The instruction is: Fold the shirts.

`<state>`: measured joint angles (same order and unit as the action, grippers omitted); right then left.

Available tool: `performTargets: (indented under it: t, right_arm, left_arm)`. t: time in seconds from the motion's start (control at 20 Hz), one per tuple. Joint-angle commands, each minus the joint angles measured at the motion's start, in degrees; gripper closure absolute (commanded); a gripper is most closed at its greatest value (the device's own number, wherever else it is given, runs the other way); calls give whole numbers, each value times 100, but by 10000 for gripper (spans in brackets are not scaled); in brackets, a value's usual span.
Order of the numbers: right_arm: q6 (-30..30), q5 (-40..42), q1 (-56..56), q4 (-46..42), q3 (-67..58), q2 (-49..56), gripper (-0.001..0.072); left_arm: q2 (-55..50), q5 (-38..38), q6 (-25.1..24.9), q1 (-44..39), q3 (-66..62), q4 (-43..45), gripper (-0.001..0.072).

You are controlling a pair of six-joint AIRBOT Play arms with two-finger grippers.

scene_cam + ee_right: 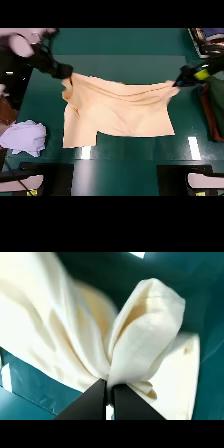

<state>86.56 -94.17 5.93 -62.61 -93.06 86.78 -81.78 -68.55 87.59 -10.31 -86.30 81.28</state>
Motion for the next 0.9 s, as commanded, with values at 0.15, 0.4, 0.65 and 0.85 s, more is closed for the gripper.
performTargets:
  t: [0.15,0.4,0.65,0.85]
  right_arm:
    - [-94,1366,-7,197,-13,1036,692]
    - [-417,1226,-778,1012,-9,389,254]
    - [-658,876,-1410,1014,1178,-798,262]
    - [-763,1174,-1456,1021,2400,-1659,262]
  left_arm:
    - [-702,931,94,323,15,669,534]
    - [-658,-396,57,1143,-813,87,83]
    - [63,-732,-496,1652,662,-682,84]
    - [284,-249,-876,1652,2334,-1268,84]
